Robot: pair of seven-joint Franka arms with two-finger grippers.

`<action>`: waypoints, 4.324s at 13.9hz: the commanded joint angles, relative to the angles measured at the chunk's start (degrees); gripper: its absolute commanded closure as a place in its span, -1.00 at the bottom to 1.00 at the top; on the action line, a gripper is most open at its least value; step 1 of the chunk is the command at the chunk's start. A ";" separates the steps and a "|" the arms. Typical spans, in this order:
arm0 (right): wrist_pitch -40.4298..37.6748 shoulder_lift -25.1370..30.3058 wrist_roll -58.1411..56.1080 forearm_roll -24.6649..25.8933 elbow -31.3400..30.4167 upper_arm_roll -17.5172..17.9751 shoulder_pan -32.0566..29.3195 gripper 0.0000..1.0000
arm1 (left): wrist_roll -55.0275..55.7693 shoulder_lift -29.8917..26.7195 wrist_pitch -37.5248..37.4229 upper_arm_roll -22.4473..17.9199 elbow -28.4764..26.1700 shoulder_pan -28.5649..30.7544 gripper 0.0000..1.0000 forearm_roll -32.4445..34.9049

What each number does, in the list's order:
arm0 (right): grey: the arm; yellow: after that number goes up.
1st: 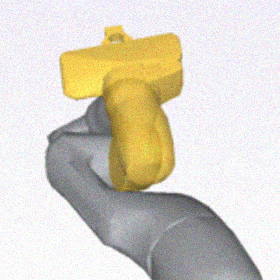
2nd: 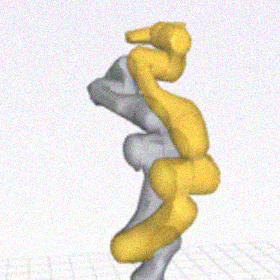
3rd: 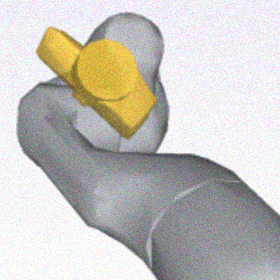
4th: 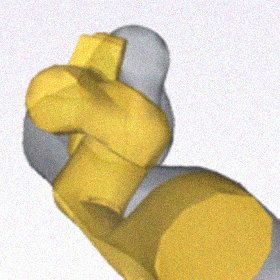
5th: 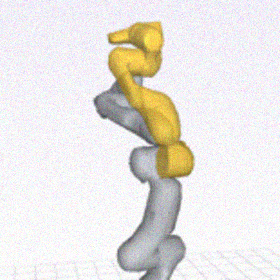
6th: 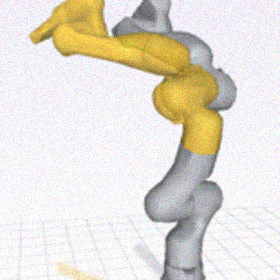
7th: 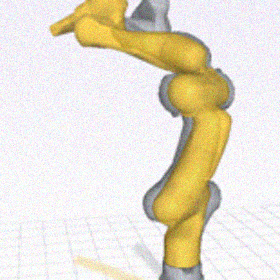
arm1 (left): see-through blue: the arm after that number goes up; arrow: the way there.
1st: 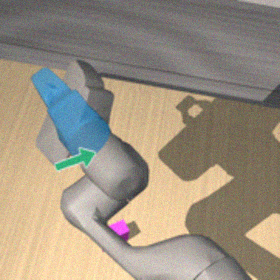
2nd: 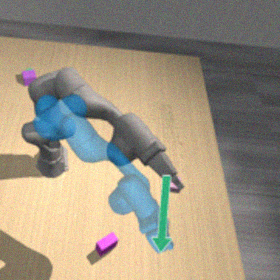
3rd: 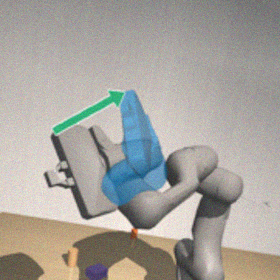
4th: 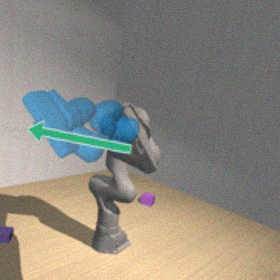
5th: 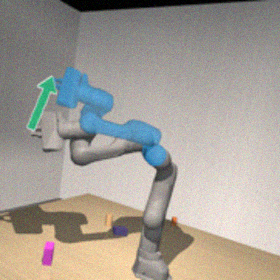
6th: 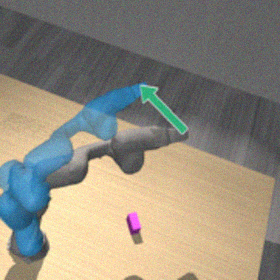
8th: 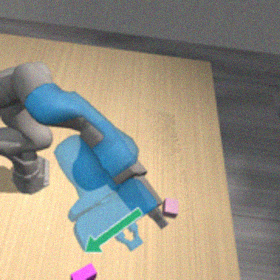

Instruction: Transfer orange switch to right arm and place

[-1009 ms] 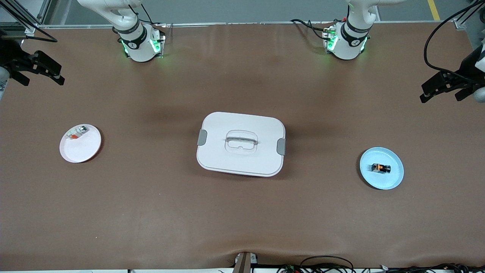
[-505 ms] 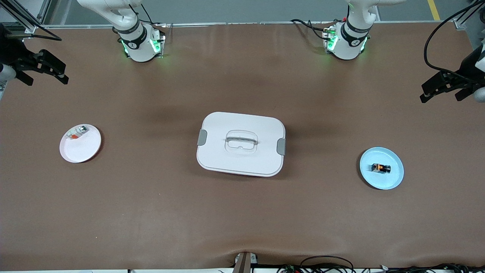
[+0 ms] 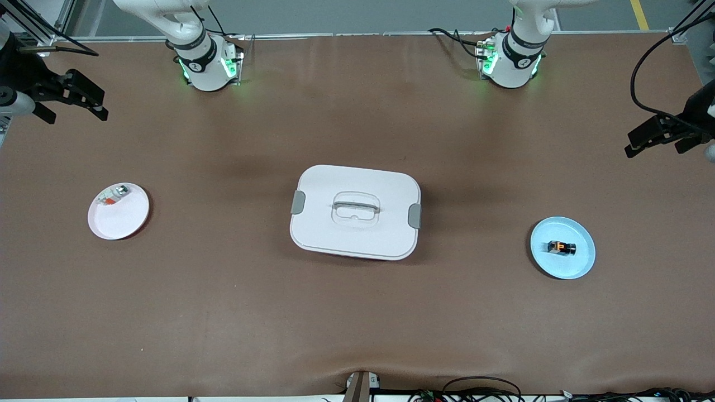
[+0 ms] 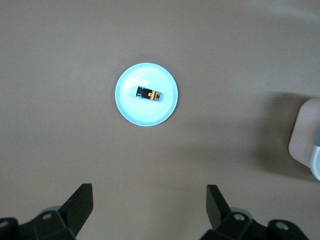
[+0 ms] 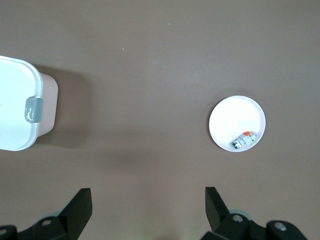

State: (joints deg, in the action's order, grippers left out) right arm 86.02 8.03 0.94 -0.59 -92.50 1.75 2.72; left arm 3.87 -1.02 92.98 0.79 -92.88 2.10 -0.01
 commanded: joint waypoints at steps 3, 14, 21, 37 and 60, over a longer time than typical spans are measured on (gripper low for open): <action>0.46 0.49 0.38 0.24 0.39 0.01 0.35 -1.00 | -5.35 3.74 -0.52 0.18 -0.98 3.07 -1.00 -0.78; -3.05 0.67 2.56 0.42 -0.48 -0.26 -0.61 -1.00 | -16.17 8.30 24.61 0.09 -18.30 4.58 -1.00 0.10; -4.46 0.93 8.99 0.16 -1.36 -0.43 -1.31 -1.00 | -15.92 19.28 38.31 0.09 -19.09 4.40 -1.00 1.32; -4.90 0.58 9.08 -2.83 -1.45 -0.43 -4.75 -1.00 | -10.64 32.74 54.50 0.09 -18.30 2.82 -1.00 9.41; -0.33 1.64 6.18 -1.17 -2.42 -0.25 -2.55 -1.00 | -7.39 35.74 57.84 0.09 -17.07 2.82 -1.00 9.50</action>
State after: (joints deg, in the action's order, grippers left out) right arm 85.42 8.61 8.42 -2.57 -94.29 1.52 0.42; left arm -4.77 34.60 150.50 0.85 -110.21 4.79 8.00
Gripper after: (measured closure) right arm 0.000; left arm 0.000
